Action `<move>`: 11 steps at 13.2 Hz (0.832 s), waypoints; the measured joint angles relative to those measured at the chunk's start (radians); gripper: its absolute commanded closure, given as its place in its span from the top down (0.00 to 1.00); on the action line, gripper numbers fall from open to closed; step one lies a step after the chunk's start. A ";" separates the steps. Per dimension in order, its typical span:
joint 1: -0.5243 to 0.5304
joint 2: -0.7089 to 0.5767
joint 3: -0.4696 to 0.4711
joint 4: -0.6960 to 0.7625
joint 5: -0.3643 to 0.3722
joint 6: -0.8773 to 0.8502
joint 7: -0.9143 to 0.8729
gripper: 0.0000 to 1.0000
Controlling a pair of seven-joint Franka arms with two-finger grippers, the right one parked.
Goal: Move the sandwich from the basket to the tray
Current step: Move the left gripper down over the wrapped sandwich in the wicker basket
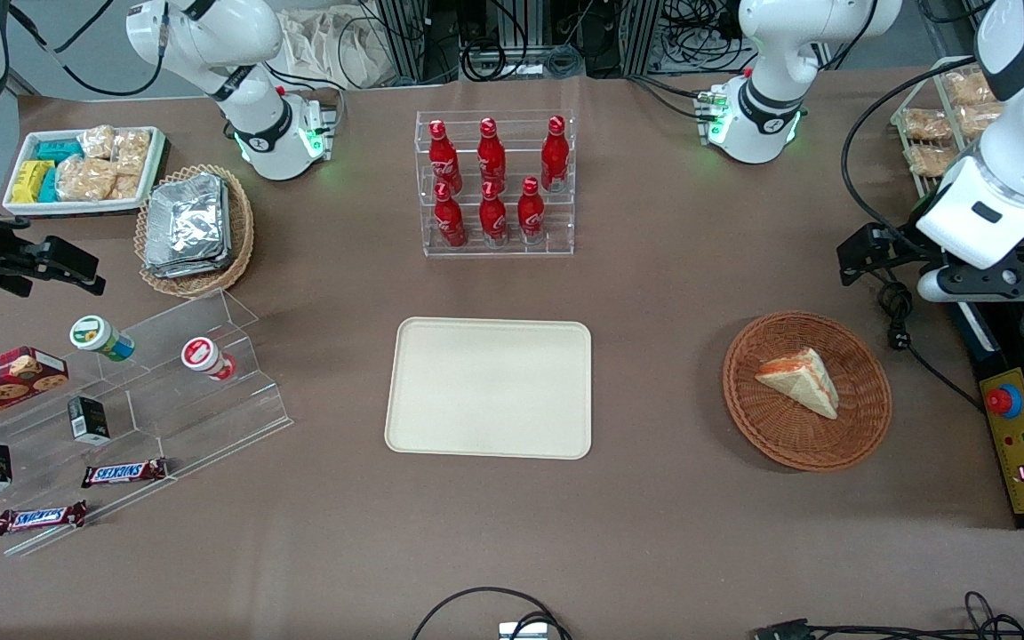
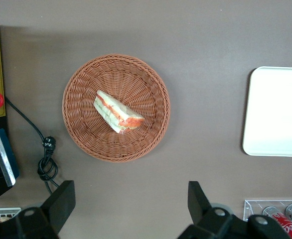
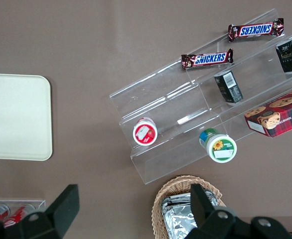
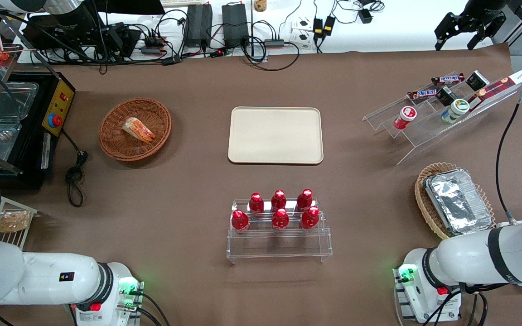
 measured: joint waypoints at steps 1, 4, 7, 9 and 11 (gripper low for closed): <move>0.000 0.001 0.000 0.000 0.000 0.001 0.001 1.00; 0.000 0.002 0.002 0.000 0.000 0.002 0.001 1.00; 0.001 0.004 0.016 -0.004 -0.002 0.002 -0.053 1.00; 0.001 0.008 0.031 -0.022 -0.005 0.035 -0.205 1.00; 0.001 0.013 0.034 -0.062 -0.009 0.095 -0.456 1.00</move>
